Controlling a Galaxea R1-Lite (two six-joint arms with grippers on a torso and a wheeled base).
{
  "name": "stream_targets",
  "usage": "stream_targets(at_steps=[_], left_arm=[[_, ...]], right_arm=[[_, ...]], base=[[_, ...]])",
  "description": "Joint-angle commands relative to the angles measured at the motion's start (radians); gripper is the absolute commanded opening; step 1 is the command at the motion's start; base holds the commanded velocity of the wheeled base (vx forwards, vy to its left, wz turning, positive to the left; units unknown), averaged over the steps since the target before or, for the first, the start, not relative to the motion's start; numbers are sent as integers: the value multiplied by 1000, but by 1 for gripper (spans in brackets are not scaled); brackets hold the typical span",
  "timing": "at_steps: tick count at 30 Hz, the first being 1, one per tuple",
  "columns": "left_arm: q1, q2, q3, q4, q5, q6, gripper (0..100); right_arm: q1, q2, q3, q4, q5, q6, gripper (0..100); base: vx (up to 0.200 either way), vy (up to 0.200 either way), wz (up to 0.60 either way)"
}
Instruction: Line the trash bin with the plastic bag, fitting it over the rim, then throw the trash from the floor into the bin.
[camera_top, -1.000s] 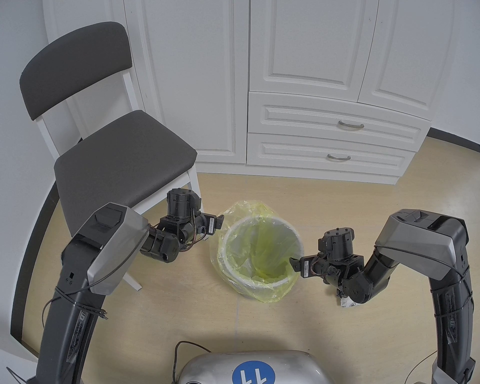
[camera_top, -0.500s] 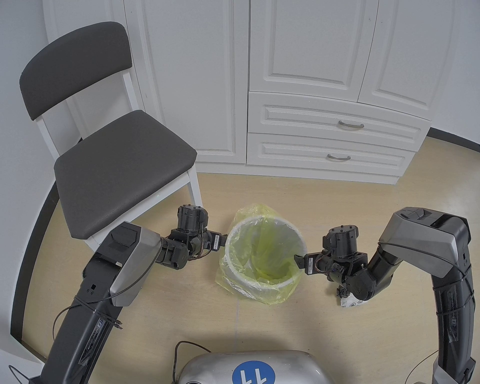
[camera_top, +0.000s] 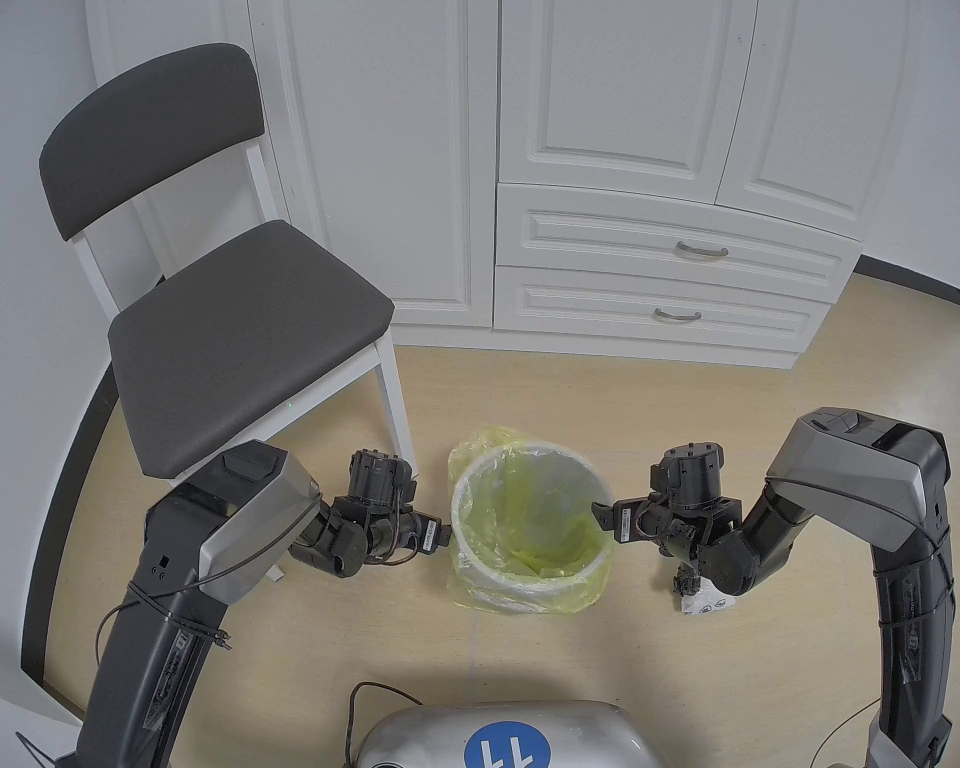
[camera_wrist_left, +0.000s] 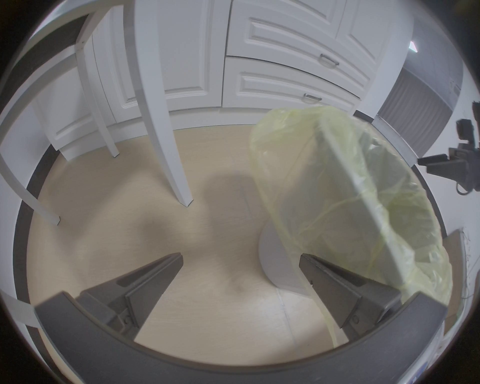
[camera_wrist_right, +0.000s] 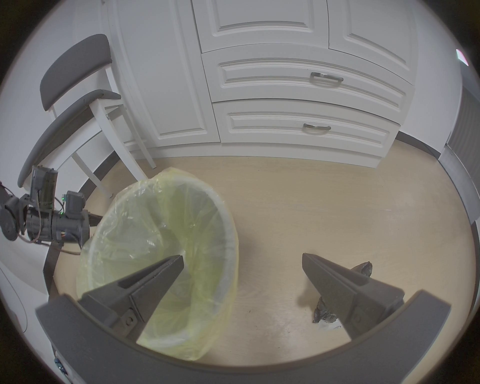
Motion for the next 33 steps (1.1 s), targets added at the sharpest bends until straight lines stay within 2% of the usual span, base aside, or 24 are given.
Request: stream_targets(at_steps=[1, 7, 14, 18, 23, 26, 33], left_arm=[[-54, -93, 190, -141, -22, -1, 100], [-46, -88, 204, -149, -16, 6, 100], [66, -114, 287, -166, -15, 69, 100], [95, -153, 313, -167, -21, 69, 100], [97, -168, 315, -178, -22, 66, 100], [91, -159, 293, -242, -26, 55, 100], [72, -98, 183, -261, -38, 6, 100]], right_arm=[[0, -9, 5, 0, 0, -1, 100], [0, -9, 15, -2, 0, -3, 100], [0, -11, 13, -2, 0, -3, 100], [0, -11, 12, -2, 0, -3, 100], [0, -9, 8, 0, 0, -3, 100], [0, -8, 5, -3, 0, -3, 100], [0, -3, 2, -9, 1, -3, 100]], base=[[0, 0, 0], [0, 0, 0], [0, 0, 0], [0, 0, 0], [0, 0, 0], [0, 0, 0], [0, 0, 0]])
